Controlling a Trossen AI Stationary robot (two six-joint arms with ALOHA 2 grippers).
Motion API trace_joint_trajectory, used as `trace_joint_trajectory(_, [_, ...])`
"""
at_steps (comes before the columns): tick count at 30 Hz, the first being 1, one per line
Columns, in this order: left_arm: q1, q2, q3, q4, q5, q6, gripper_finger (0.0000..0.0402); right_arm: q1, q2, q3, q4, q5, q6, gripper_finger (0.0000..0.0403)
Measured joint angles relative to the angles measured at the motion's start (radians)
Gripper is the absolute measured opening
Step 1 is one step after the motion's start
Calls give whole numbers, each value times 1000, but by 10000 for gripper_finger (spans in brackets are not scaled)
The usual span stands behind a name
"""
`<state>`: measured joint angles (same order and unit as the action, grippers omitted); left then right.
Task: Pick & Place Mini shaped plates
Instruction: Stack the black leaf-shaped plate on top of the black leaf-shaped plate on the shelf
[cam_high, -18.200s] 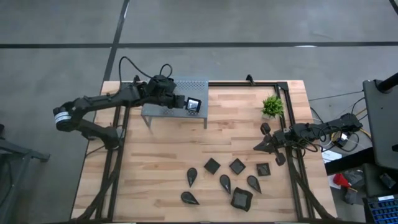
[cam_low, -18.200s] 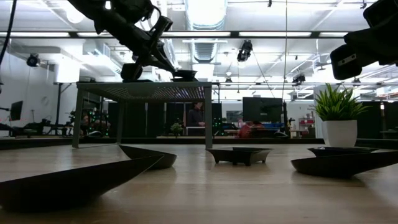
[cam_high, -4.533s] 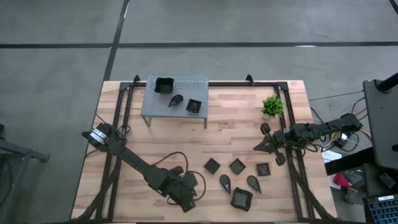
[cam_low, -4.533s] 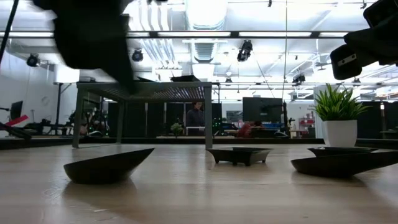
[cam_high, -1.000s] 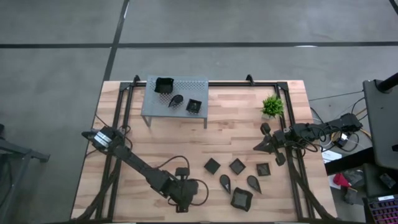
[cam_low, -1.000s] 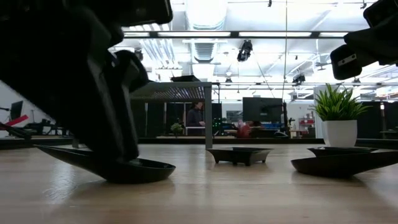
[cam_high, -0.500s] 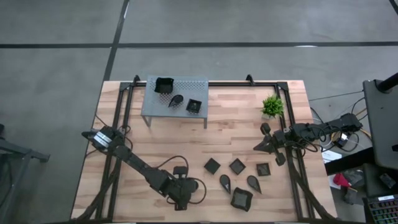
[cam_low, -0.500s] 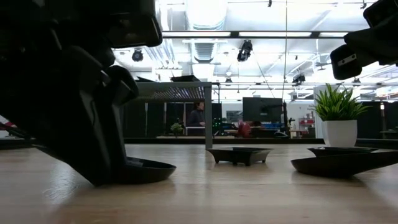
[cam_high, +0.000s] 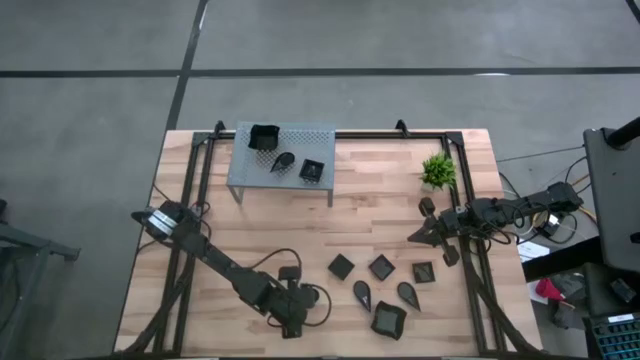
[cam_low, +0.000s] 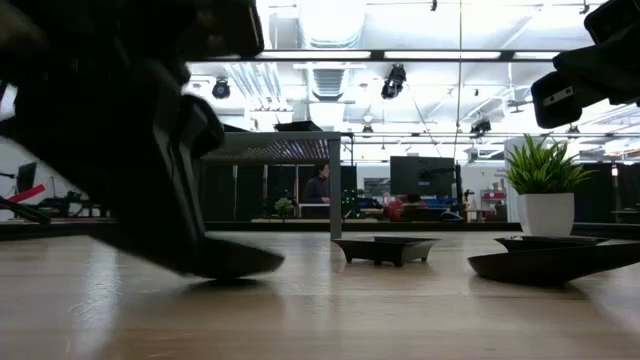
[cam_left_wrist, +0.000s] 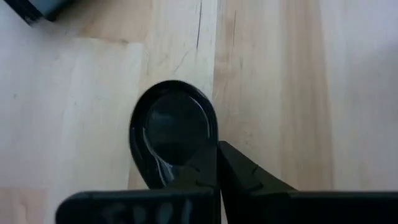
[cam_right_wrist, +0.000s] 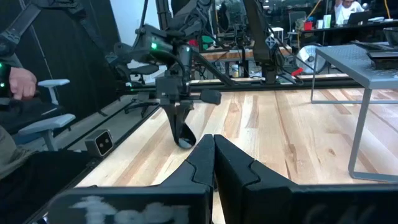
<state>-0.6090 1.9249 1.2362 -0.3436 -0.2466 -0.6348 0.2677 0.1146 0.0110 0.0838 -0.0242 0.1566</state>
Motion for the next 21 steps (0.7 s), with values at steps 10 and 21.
trace_joint_trajectory(10, [23, -209, -1, -158, -97, 16, 0, 0, 0, 0, 0, 0, 0, 8])
trace_joint_trajectory(21, [198, -493, -1, -297, -295, 230, 0, 0, 0, 0, 0, 0, 0, 8])
